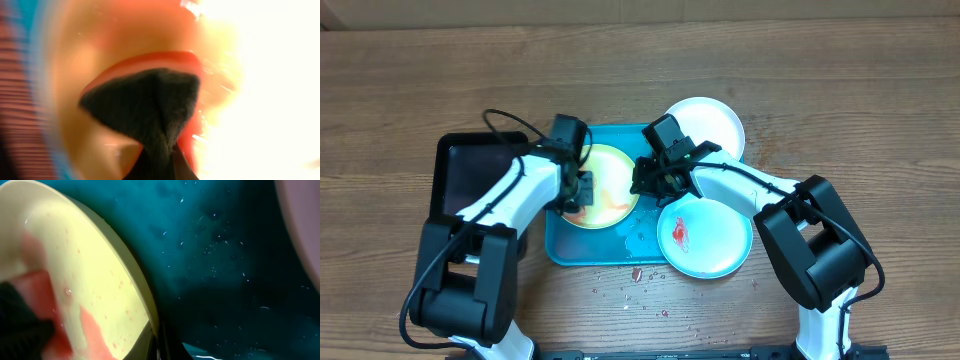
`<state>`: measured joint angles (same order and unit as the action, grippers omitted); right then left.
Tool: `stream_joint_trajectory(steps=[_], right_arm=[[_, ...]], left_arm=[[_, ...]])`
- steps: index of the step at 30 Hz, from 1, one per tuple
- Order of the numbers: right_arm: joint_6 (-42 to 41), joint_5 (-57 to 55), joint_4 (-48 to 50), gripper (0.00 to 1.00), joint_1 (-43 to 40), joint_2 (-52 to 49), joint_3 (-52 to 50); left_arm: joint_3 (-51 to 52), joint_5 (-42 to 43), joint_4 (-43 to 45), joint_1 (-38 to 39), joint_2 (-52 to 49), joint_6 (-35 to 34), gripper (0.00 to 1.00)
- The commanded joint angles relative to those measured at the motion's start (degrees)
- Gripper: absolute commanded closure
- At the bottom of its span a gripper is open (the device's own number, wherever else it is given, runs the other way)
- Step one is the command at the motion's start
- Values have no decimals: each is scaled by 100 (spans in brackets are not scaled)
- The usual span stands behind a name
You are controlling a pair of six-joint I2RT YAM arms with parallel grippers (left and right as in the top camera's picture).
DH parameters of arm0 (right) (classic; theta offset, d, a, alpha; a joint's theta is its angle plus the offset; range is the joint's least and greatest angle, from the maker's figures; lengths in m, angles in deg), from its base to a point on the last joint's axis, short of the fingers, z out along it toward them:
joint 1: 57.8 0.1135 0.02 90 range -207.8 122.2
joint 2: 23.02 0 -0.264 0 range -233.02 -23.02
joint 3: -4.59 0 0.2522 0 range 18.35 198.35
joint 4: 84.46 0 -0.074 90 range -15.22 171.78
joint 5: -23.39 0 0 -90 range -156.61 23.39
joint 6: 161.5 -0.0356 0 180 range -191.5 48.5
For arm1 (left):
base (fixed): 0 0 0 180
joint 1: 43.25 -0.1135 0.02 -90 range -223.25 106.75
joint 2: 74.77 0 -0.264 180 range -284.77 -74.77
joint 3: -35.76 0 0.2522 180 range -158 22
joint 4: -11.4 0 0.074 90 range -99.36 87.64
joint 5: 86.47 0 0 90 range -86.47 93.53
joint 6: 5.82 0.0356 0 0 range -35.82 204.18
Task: Clean dirty plates on tray and stack at the side
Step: 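Scrub the yellow plate with the sponge while right gripper holds it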
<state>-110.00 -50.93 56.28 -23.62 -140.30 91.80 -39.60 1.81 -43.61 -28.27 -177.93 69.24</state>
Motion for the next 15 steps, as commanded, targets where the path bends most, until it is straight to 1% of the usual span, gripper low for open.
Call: stream_joint_trajectory(steps=[1, 5, 9, 15], right_arm=[[-33, -271, -76, 96, -44, -151, -85], [-33, -269, -85, 96, -44, -151, -85], [-33, -269, -111, 96, -44, -151, -85], [-33, -269, -120, 96, -44, -151, -85]], left_arm=[[42, 898, -68, 455, -87, 584, 96], [39, 859, 380, 721, -190, 485, 96], [39, 837, 1043, 647, -385, 142, 96], [37, -214, 1740, 293, -916, -304, 96]])
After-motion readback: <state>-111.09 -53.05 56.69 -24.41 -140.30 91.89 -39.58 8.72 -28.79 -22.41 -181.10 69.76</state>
